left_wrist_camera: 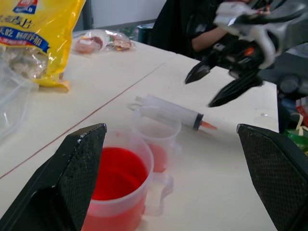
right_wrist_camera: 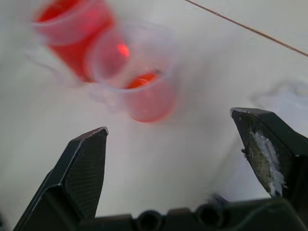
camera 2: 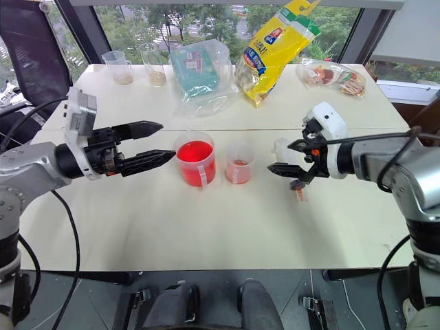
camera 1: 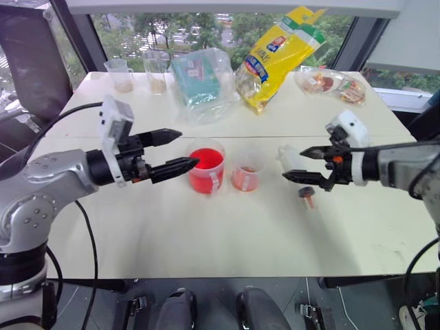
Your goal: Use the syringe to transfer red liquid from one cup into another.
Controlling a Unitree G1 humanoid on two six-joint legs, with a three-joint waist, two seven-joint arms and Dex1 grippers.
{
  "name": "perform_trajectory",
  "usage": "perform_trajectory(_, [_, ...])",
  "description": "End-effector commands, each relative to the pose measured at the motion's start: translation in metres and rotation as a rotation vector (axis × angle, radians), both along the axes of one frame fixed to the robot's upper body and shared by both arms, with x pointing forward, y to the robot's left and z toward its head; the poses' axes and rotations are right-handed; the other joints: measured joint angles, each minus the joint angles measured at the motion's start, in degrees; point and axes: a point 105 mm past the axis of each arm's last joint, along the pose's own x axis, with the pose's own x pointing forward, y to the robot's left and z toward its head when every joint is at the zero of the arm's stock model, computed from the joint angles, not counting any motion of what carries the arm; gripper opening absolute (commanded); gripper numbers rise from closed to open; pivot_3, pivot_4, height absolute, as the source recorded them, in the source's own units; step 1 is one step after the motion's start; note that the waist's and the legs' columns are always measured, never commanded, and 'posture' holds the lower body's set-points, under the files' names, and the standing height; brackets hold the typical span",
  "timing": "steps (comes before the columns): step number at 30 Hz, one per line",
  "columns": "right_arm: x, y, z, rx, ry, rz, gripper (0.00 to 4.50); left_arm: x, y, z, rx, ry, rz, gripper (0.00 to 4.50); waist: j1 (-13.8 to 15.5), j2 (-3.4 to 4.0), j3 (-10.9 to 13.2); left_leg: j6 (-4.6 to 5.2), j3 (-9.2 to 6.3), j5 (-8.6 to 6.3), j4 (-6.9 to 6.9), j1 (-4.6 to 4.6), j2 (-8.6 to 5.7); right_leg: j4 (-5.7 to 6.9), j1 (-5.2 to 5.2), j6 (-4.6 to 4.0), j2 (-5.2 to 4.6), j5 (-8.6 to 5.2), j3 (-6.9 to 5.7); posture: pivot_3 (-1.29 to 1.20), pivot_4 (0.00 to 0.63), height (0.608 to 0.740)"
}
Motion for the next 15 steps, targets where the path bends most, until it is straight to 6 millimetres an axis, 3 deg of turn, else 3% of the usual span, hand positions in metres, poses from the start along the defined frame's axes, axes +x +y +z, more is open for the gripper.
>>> perform_trajectory(1, [0.024, -0.014, 0.002, -0.033, -0.005, -0.13, 4.47, 0.0, -0.004, 0.005, 0.003, -0.048, -0.007, 4.5, 0.0, 0.0, 0.0, 0.0, 0.0, 0.0, 0.0, 0.0, 0.0, 0.0, 0.0, 0.0, 0.0, 0.0, 0.0, 0.0, 0.15, 0.74])
perform_trajectory(8, [0.068, -0.035, -0.025, -0.045, 0.11, -0.329, 4.47, 0.003, -0.01, 0.003, -0.014, -0.062, -0.019, 4.5, -0.1, 0.0, 0.0, 0.0, 0.05, 0.0, -0.03, -0.05, 0.0, -0.01, -0.1, 0.0, 0.0, 0.0, 0.04, 0.0, 0.15, 0.74])
perform_trajectory(15, [0.091, -0.039, -0.06, -0.091, 0.199, -0.36, 4.47, 0.001, -0.012, -0.001, -0.035, -0.065, -0.005, 4.5, -0.2, 0.0, 0.0, 0.0, 0.08, 0.0, -0.03, -0.08, 0.0, -0.01, -0.14, 0.0, 0.0, 0.0, 0.05, 0.0, 0.15, 0.74])
